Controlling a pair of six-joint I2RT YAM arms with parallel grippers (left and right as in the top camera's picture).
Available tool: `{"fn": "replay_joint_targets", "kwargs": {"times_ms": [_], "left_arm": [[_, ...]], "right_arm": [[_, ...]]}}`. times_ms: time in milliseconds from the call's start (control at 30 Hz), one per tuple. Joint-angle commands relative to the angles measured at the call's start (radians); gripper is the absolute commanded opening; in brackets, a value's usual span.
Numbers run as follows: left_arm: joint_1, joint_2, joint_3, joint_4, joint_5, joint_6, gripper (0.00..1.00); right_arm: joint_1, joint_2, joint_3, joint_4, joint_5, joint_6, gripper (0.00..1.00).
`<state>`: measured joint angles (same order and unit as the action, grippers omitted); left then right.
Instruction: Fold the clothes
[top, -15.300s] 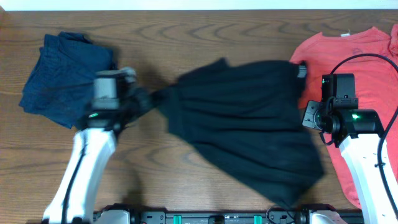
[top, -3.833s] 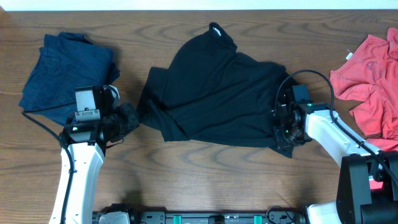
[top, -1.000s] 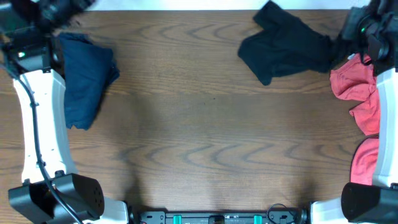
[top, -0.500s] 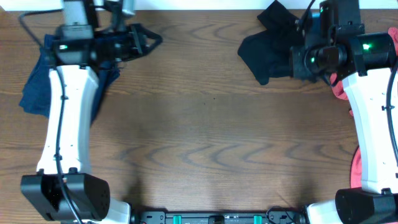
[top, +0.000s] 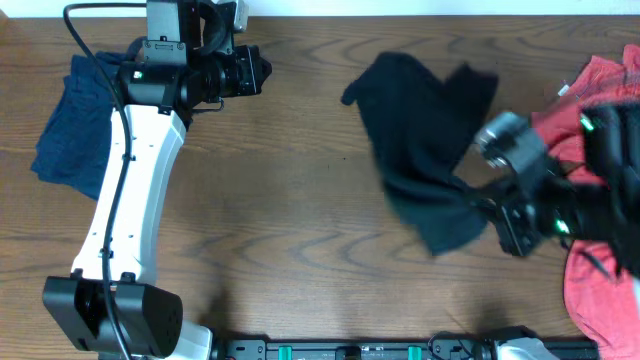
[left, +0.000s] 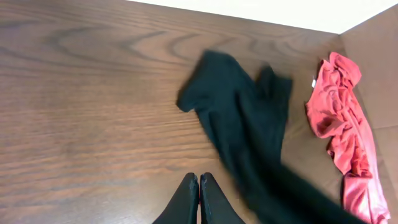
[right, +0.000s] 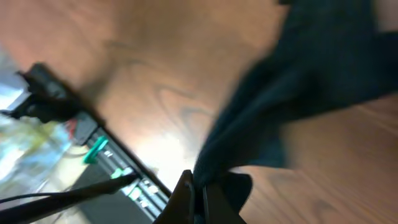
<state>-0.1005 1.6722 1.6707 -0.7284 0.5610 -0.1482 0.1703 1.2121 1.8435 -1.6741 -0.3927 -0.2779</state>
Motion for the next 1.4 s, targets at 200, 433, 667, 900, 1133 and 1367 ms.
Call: {"fn": "replay_joint_targets", "kwargs": {"times_ms": [200,433,667,900,1133,1367], "left_arm": [[-0.109,0.008,-0.001,0.06,-0.024,0.022,0.06],[-0.239,0.07,-0.001,0.072,-0.023,0.025,0.15],[-0.388,0.218,-0.001,0.088,-0.024,0.026,0.3],[-0.519,0.39,-0.001,0.157,-0.023,0.077,0.4],[-0.607,0.512,-0.001,0.269,-0.024,0.077,0.44],[-0.626,0.563,-0.001,0.364,-0.031,0.077,0.54]], "right_arm": [[-0.024,-0.03,-0.002,-0.024,0.626,0.476,0.03],[-0.024,0.017,-0.002,-0.024,0.617,0.475,0.04],[-0.024,0.051,-0.002,-0.024,0.594,0.475,0.1],[-0.024,0.053,-0.002,-0.024,0.599,0.471,0.17],[-0.026,0.053,-0.002,-0.024,0.599,0.465,0.17],[-0.026,0.053,-0.002,-0.024,0.591,0.456,0.21]]}}
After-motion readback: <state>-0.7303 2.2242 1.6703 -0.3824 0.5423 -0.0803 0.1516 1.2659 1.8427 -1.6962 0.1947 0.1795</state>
